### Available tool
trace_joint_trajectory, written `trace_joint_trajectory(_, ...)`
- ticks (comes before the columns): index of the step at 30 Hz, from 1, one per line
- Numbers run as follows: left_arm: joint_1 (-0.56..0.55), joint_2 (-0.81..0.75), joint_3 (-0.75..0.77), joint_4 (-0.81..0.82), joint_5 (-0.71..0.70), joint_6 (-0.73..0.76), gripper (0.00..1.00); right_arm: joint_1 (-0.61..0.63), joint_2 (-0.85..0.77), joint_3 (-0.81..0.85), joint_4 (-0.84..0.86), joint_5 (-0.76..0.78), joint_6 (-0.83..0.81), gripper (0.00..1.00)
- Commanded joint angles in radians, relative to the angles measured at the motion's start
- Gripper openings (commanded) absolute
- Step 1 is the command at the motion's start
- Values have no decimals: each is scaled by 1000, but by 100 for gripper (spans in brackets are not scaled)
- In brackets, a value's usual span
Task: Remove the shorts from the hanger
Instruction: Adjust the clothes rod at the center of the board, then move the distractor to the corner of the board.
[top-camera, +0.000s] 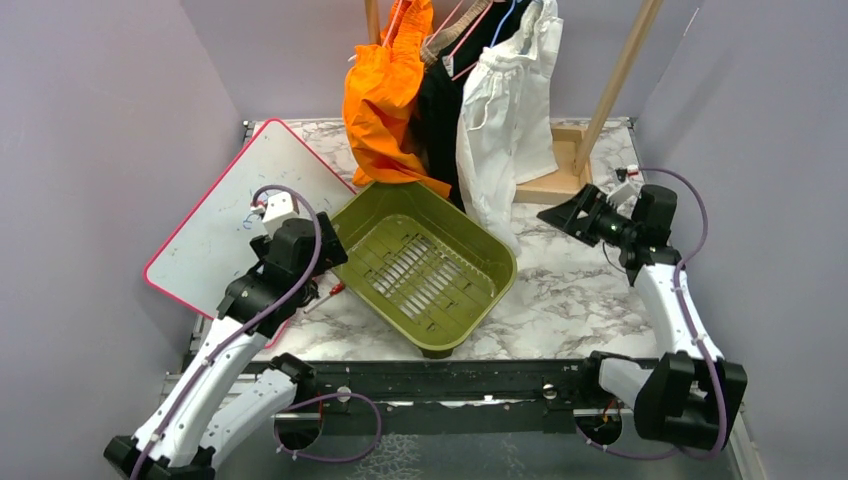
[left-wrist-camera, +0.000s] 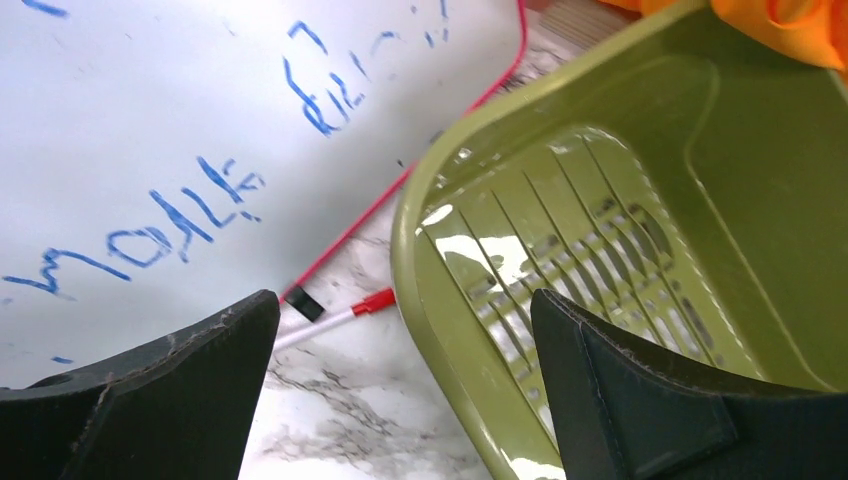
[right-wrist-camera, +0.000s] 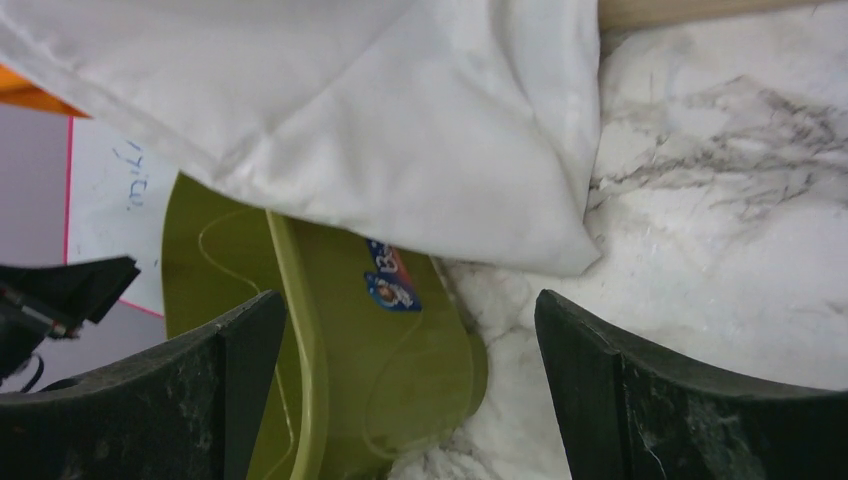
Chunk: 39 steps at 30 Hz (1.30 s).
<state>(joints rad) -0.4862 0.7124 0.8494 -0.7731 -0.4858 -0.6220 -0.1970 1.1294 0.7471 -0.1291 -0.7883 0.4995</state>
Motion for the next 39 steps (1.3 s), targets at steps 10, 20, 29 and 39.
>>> trace_joint_trajectory(10, 403, 297, 155, 249, 342, 213, 99, 10, -122, -76, -191, -45, -64, 97)
trace_joint_trajectory(20, 505, 376, 102, 276, 480, 153, 99, 10, -134, -79, -222, -20, -64, 97)
trace_joint_trajectory(29, 511, 185, -40, 173, 378, 37, 99, 10, -125, -89, -225, 23, -56, 97)
trace_joint_trajectory(39, 511, 153, -228, 246, 306, -92, 99, 10, -109, -91, -223, 44, -55, 97)
